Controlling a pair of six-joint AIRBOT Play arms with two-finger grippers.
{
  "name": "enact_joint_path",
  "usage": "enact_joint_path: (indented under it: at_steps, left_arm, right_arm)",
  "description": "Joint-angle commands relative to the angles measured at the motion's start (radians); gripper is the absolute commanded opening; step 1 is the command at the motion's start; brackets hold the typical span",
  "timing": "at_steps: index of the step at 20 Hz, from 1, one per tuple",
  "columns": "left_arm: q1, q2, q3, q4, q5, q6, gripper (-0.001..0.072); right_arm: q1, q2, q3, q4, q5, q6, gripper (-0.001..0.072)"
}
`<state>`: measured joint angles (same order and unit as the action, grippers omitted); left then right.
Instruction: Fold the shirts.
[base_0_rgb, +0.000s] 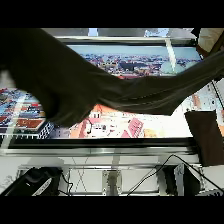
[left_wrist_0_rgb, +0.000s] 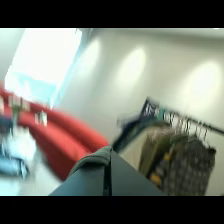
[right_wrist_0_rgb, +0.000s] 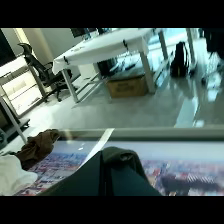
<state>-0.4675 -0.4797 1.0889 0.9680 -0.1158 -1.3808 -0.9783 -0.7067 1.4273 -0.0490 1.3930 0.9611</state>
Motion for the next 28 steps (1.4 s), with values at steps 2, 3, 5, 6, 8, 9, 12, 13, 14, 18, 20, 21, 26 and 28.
enact_joint_path:
  at_steps: [2, 3, 5, 6, 8, 9, 12, 13, 14, 18, 20, 21, 26, 28]
  left_arm:
    - [0.000, 0.031, 0.079, 0.172, -0.013, 0.000, 0.0006]
    - [0.001, 0.025, 0.079, 0.204, -0.017, -0.011, 0.0005]
    - [0.024, -0.014, 0.079, 0.288, -0.060, -0.090, 0.0005]
    - [0.061, -0.052, 0.079, 0.360, -0.120, -0.179, 0.0005]
    - [0.165, -0.148, 0.079, 0.550, -0.300, -0.410, 0.0005]
    - [0.208, -0.199, 0.079, 0.646, -0.390, -0.508, 0.0006]
    - [0.270, -0.351, 0.079, 0.792, -0.509, -0.619, 0.0007]
    - [0.274, -0.403, 0.079, 0.792, -0.500, -0.610, 0.0007]
    - [0.274, -0.453, 0.079, 0.791, -0.491, -0.609, 0.0007]
    - [0.274, -0.686, 0.079, 0.791, -0.397, -0.609, 0.0007]
    - [0.275, -0.800, 0.079, 0.791, -0.292, -0.610, 0.0007]
    - [0.281, -0.856, 0.087, 0.790, -0.254, -0.612, 0.0007]
    - [0.358, -1.070, 0.246, 0.790, -0.243, -0.613, 0.0007]
    - [0.388, -1.109, 0.311, 0.787, -0.277, -0.612, 0.0007]
  right_arm:
    - [-0.003, 0.012, 0.258, -0.116, -0.074, 0.023, 0.0023]
    - [-0.003, 0.012, 0.288, -0.198, -0.092, 0.048, 0.0022]
    - [0.000, 0.009, 0.303, -0.360, -0.097, 0.105, 0.0022]
    - [0.011, -0.001, 0.302, -0.424, -0.095, 0.130, 0.0022]
    - [0.062, -0.032, 0.270, -0.504, -0.097, 0.147, 0.0022]
    - [0.095, -0.049, 0.234, -0.524, -0.089, 0.156, 0.0022]
    - [0.254, -0.122, 0.036, -0.612, -0.041, 0.166, 0.0022]
    - [0.324, -0.143, -0.048, -0.680, -0.069, 0.166, 0.0022]
    - [0.408, -0.168, -0.139, -0.766, -0.126, 0.170, 0.0022]
    - [0.675, -0.349, -0.382, -0.921, -0.461, 0.198, 0.0022]
    - [0.731, -0.496, -0.374, -0.915, -0.581, 0.194, 0.0021]
    - [0.744, -0.566, -0.352, -0.915, -0.647, 0.194, 0.0022]
    - [0.729, -0.827, -0.088, -0.916, -0.741, 0.167, 0.0020]
    - [0.730, -0.888, 0.012, -0.914, -0.739, 0.168, 0.0021]
